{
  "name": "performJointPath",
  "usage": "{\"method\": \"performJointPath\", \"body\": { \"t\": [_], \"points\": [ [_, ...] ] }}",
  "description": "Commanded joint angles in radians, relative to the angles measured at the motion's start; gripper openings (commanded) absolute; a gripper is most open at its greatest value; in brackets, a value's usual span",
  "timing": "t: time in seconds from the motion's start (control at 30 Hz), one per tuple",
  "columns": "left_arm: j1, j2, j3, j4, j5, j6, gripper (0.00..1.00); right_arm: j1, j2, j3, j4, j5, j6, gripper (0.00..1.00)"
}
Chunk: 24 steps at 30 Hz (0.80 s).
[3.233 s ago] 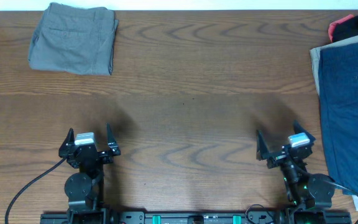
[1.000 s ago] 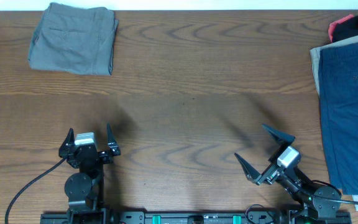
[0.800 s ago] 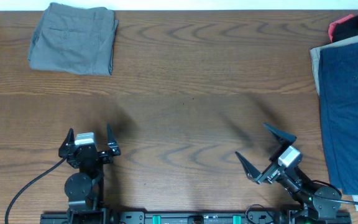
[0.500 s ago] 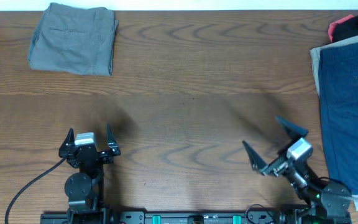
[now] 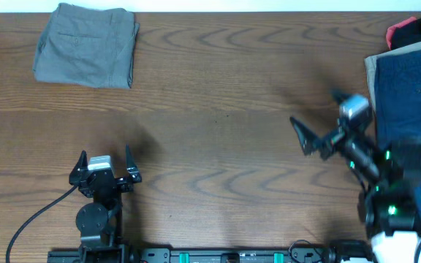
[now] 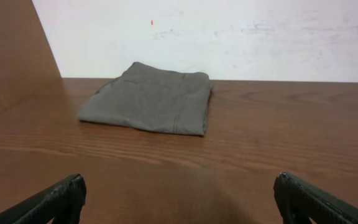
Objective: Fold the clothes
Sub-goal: 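Reach the right gripper to the navy shorts atop the stack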
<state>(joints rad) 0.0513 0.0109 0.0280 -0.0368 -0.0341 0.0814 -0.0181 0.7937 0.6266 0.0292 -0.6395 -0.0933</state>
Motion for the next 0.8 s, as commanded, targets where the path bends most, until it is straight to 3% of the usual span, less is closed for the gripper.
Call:
{"method": "performJointPath", "body": {
  "t": [0.0, 0.2, 0.37, 0.53, 0.77],
  "points": [
    [0.005, -0.007, -0.024, -0.029, -0.027, -0.005, 0.98, 0.021, 0.126, 0.143, -0.071, 0.066, -0.106, 0.99],
    [0.005, -0.007, -0.024, -0.029, -0.027, -0.005, 0.98, 0.021, 0.407, 0.452, -0.379, 0.493, -0.270, 0.99],
    [0.005, -0.007, -0.024, -0.029, -0.026, -0.005, 0.98, 0.013, 0.608, 0.628, -0.548, 0.724, -0.282, 0.99],
    [0.005, -0.007, -0.024, -0.029, -0.027, -0.005, 0.98, 0.011, 0.695, 0.632, -0.521, 0.768, -0.282, 0.99],
    [0.005, -0.007, -0.024, -0.029, -0.027, -0.005, 0.98, -0.035, 0.819, 0.632, -0.412, 0.988, -0.281, 0.99]
  ]
}}
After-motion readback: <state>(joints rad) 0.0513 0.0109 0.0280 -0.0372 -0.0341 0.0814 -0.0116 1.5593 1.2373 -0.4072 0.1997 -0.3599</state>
